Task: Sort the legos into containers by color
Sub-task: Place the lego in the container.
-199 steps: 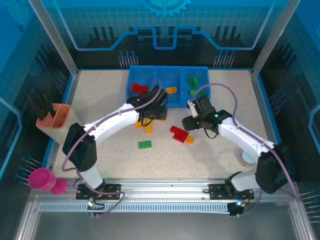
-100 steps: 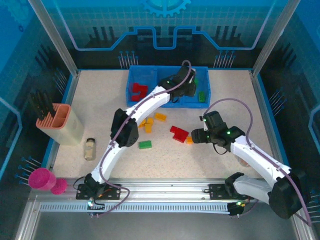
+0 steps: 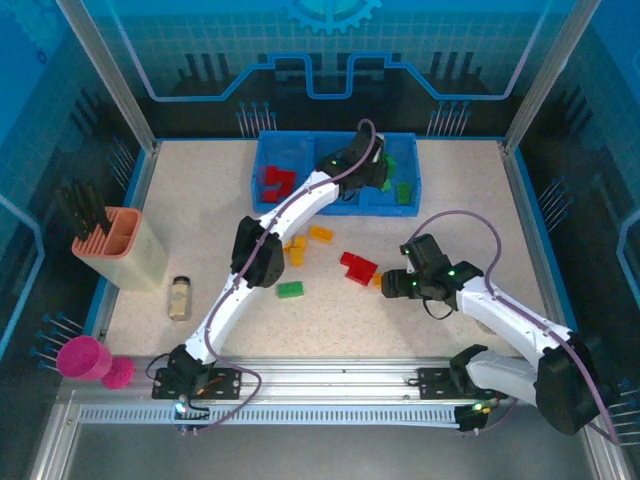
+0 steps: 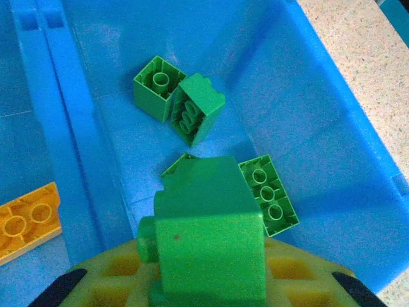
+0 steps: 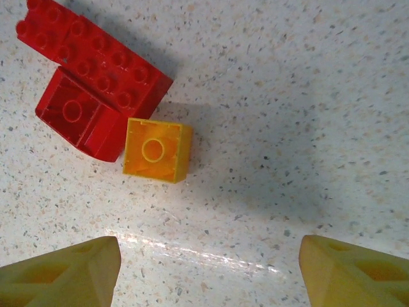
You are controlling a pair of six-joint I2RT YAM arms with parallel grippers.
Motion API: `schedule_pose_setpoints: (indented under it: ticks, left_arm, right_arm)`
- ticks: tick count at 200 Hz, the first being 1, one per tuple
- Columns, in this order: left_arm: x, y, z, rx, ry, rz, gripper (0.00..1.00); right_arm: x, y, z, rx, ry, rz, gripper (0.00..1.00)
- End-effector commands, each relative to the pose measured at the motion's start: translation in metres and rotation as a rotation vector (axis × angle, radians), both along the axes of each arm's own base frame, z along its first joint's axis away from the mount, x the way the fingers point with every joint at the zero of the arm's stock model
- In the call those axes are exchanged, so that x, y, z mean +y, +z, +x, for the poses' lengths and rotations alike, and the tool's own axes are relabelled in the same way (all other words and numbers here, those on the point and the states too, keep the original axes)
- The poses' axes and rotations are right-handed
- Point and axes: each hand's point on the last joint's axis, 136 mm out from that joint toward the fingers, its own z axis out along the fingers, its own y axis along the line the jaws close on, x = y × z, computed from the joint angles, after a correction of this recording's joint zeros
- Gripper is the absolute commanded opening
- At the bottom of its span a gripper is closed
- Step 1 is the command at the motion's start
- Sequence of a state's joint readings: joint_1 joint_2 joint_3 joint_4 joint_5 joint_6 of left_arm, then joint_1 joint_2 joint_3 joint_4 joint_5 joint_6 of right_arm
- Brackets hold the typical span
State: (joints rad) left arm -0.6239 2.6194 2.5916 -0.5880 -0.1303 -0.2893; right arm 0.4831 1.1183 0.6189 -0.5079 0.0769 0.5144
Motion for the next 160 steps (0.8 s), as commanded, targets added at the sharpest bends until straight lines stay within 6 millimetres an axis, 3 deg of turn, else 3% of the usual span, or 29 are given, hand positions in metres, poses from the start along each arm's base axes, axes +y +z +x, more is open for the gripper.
schedule_pose_setpoints:
  ticks: [1,53,71,123,160]
  left_arm:
    - [-0.012,-0.007,0.001,0.015,-0.021,-0.053,0.31]
    - [-0.021,0.0,0.0,0.013,-0.042,-0.098,0.53]
    - [-0.022,0.007,-0.002,0.014,-0.054,-0.109,0.56]
    - [-0.026,0.06,-0.019,-0.048,-0.116,-0.129,0.61]
    - [-0.021,0.086,-0.032,-0.075,-0.143,-0.122,0.63]
  right_arm:
    - [0.013,-0.002,0.007,0.0,-0.007,0.063,0.75]
    - [0.024,-0.011,0.022,0.002,0.005,0.064,0.75]
    - [0.027,-0.015,0.027,0.008,0.014,0.057,0.75]
    - [0.034,-0.022,0.041,0.009,0.028,0.033,0.71]
    - [0.036,-0.035,0.047,0.036,0.041,0.0,0.67]
